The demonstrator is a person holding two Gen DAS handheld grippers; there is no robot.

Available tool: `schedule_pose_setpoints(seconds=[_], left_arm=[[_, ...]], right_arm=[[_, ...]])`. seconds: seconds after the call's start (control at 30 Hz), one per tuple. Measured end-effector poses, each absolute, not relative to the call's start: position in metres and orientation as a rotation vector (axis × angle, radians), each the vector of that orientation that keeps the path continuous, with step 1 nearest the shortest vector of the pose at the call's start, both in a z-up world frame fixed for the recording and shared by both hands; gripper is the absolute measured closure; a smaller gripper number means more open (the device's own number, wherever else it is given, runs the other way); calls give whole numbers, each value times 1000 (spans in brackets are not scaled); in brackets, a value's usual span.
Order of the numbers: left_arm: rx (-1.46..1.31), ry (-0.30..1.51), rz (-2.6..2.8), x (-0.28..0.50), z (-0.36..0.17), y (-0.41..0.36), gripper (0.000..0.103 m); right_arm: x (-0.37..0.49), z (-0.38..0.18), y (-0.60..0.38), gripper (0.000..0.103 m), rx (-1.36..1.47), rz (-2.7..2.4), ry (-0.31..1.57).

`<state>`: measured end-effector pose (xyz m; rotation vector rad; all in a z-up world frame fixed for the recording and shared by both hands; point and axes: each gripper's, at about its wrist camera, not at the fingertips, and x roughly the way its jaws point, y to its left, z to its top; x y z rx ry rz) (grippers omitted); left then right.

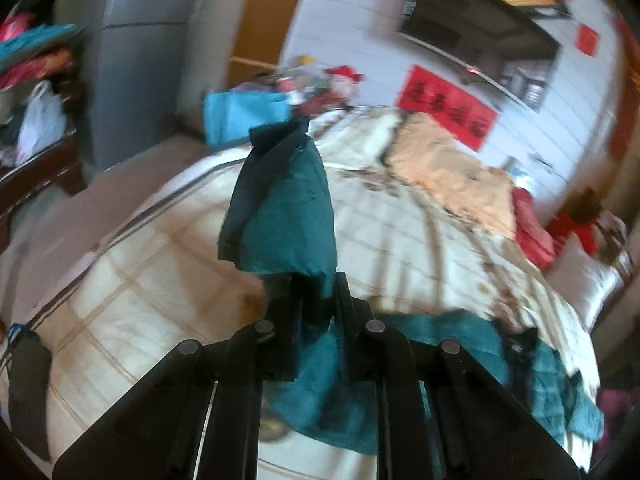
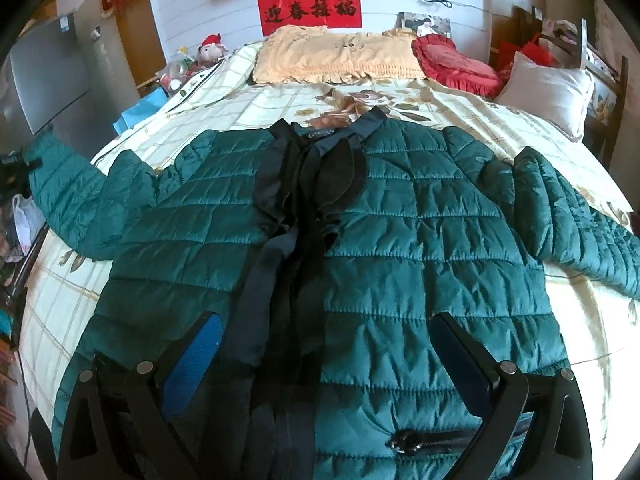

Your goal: Fold large clothes

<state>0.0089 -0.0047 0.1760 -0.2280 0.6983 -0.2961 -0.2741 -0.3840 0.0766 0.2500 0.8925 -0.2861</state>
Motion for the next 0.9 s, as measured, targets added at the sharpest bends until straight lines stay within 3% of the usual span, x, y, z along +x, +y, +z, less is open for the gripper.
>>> schedule_pose_setpoints(seconds=[0.3, 0.57, 0.9], left_arm=[[-122, 702, -556, -62, 207, -122, 91], [-14, 740, -738, -115, 180, -236, 91], [79, 782, -699, -129, 142, -265, 91]], right_arm=[[-297, 87, -402, 0, 275, -312, 860], [-315, 92, -422, 0, 321, -329, 839], [-324, 87, -431, 0, 347, -293, 850]])
